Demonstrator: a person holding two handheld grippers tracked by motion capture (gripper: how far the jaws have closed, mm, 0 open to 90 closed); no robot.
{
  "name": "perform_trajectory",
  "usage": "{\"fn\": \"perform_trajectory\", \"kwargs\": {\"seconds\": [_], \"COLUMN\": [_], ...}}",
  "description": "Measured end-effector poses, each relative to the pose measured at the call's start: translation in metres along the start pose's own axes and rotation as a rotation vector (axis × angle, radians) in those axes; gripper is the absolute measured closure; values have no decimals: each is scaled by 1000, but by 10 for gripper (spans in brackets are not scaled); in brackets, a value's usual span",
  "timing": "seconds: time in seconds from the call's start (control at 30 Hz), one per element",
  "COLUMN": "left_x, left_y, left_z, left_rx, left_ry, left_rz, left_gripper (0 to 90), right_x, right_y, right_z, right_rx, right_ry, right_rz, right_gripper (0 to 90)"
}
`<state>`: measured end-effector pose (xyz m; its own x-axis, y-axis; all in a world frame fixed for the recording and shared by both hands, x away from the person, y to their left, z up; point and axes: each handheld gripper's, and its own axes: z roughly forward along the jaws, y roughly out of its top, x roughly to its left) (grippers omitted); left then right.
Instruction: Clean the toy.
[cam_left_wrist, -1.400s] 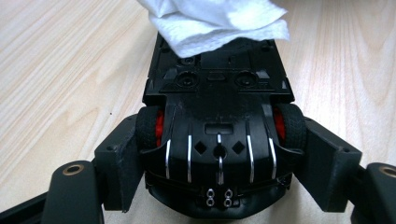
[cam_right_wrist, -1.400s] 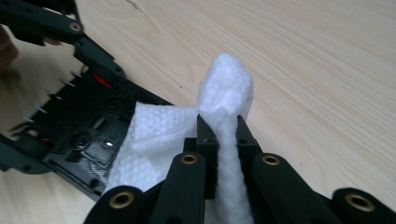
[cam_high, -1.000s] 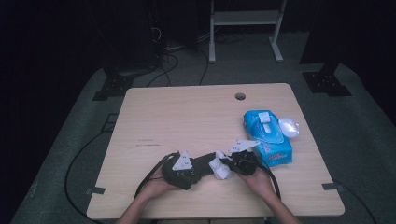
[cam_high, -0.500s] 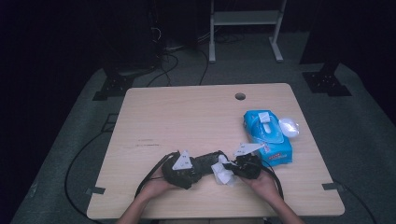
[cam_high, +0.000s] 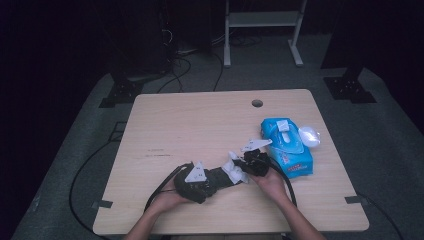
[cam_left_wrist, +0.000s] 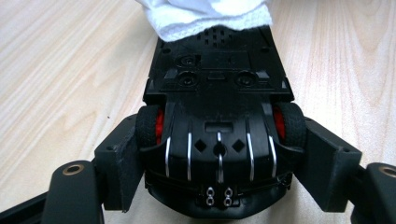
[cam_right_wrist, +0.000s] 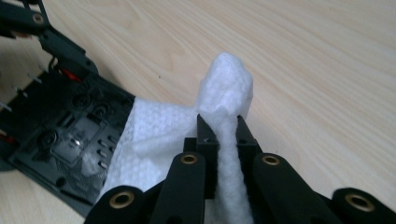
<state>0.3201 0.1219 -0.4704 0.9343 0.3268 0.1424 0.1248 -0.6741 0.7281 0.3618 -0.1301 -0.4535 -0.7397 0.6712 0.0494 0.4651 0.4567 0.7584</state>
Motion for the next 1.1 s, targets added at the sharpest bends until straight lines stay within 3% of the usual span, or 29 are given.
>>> {"fn": "perform_trajectory", "kwargs": {"seconds": [0.13, 0.23, 0.37, 0.57, 0.63, 0.7, 0.73, 0.8, 0.9, 0.97, 1.03, 1.1], "left_x": [1, 1, 0, 0, 0, 1, 0, 0, -1, 0, 1, 1], "left_y": [-1, -1, 2, 2, 1, 2, 2, 2, 1, 1, 1, 1], "left_z": [0, -1, 2, 4, 3, 3, 3, 3, 4, 3, 3, 3], "left_rx": [3, 0, 2, 3, 3, -1, -4, 4, 21, 15, 12, 7], "left_ry": [-4, -5, 5, 1, -1, 0, 2, 3, 7, 6, 3, 3], "left_rz": [-3, -13, -10, -15, -16, -14, -15, -13, -7, -10, -9, -12], "left_gripper": [249, 250, 250, 250, 250, 250, 250, 250, 250, 250, 250, 250], "right_x": [-1, 5, 27, 71, 75, 64, 55, 52, 69, 70, 59, 41], "right_y": [-14, -25, -19, 6, 10, 9, 8, 8, 14, 20, 20, 18], "right_z": [-13, -24, -21, 4, 7, 7, 7, 9, 18, 23, 22, 17], "right_rx": [19, 26, 15, -36, -27, -31, -37, -46, -59, -54, -63, -46], "right_ry": [-15, 10, 108, 289, 260, 199, 175, 194, 216, 207, 163, 61], "right_rz": [2, 4, -12, -50, -98, -83, -47, -6, -50, -71, -56, -52], "right_gripper": [856, 856, 856, 856, 855, 856, 856, 857, 856, 856, 857, 857]}}
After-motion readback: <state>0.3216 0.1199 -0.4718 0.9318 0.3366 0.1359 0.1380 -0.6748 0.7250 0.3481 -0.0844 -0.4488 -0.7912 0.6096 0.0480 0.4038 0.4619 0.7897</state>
